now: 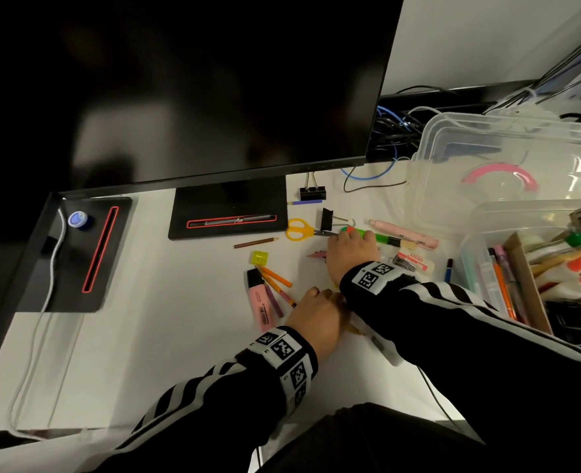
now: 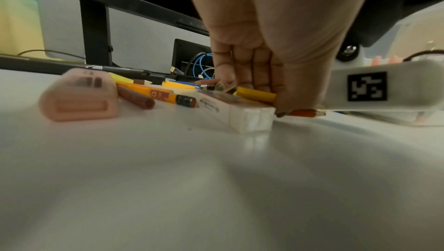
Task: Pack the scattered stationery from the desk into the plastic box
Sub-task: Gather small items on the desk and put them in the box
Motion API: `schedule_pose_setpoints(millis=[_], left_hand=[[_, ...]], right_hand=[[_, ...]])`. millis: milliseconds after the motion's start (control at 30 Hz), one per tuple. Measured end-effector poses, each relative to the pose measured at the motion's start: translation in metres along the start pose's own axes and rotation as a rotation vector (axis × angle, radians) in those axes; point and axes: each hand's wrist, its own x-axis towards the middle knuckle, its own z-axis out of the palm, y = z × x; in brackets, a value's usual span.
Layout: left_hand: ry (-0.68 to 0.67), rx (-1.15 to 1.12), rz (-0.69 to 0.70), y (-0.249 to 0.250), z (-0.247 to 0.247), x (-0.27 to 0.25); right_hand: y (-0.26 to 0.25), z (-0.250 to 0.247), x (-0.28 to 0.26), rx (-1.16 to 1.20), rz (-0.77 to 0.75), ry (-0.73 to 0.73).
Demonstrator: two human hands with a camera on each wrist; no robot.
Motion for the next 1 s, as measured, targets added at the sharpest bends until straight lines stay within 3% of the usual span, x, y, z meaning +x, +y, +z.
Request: schedule_pose_setpoints(millis=[233, 400, 767, 833, 1000], left_hand=[[0.039, -0.120, 0.000, -0.005, -0.007, 0.003], [0.119, -0.243, -0.032, -0.010, -0.017, -0.003], [0.529, -0.800, -0.353, -0.005, -0.074, -0.001], [0.551, -0.921, -0.353, 0.007, -0.091, 0.005], [0.568, -1.206, -0.220, 0.052, -0.135, 0.018]], right_hand=[[0.021, -0.023, -0.003, 0.151, 0.054, -0.089], [0.035, -0.036, -0.017, 0.806, 0.177, -0.095], [0.088, -0.079, -0.095, 1.647, 0.236, 0.005], [0.105, -0.084, -0.105, 1.708, 0.243, 0.032], [0.150, -0.089, -0.127, 1.569, 0.237, 0.109]])
